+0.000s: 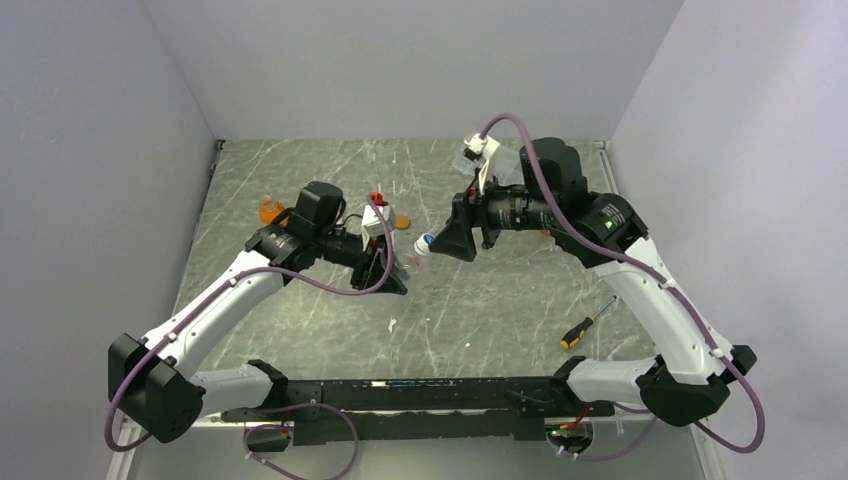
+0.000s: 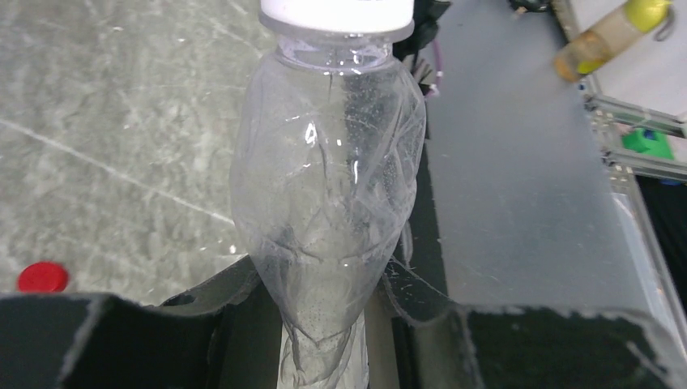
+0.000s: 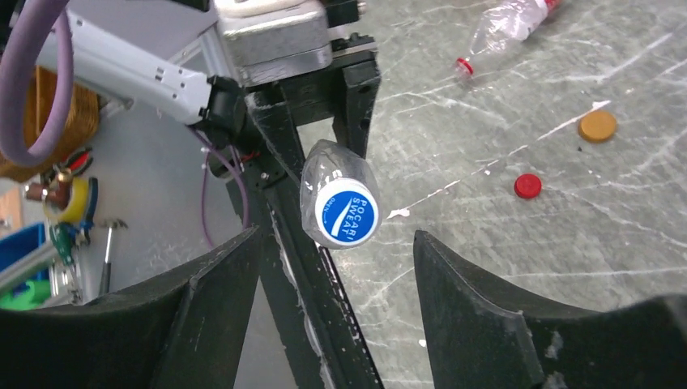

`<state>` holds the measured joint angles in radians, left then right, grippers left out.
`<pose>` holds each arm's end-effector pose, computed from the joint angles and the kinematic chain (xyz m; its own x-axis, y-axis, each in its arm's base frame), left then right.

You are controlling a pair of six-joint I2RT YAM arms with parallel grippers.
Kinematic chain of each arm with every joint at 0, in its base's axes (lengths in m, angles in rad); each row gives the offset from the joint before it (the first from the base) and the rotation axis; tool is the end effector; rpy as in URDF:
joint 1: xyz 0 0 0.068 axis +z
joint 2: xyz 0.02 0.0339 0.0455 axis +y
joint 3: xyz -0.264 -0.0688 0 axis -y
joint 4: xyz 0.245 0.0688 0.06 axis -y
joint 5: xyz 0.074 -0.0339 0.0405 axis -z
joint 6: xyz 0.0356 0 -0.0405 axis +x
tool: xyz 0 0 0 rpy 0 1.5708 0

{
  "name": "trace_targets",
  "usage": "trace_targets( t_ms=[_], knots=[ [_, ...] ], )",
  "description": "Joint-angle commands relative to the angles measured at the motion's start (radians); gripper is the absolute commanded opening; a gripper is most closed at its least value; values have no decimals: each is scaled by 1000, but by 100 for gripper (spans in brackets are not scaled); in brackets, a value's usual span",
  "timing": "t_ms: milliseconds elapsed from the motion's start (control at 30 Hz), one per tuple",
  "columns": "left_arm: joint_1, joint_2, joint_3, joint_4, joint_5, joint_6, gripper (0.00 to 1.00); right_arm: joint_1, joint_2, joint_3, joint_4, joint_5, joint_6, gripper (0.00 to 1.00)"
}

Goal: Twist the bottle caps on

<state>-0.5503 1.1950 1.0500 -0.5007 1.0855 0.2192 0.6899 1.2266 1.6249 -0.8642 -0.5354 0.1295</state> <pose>0.1937 -0.1558 0.3285 -0.3167 0.3133 -0.8953 0.9374 -0.0409 -0.3459 0.1635 0.1584 0.4653 -0.4597 -0.2353 -0.8563 -0.8467 0.4071 0.3426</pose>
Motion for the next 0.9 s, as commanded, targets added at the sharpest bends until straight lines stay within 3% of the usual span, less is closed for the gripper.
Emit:
trace_targets(
  t_ms=[0, 400, 733, 867],
  knots=[
    [4, 9, 41, -13, 142, 8, 0, 16, 0, 14, 7, -89, -103, 68],
    [4, 11, 42, -21, 141, 14, 0, 29, 58, 33, 8, -106, -110, 58],
    [4, 4, 46, -21, 101, 15, 0, 32, 93, 56, 10, -112, -56, 19],
    [4, -20, 51, 27, -71, -28, 0, 34, 133, 88, -41, -43, 10, 8]
  ],
)
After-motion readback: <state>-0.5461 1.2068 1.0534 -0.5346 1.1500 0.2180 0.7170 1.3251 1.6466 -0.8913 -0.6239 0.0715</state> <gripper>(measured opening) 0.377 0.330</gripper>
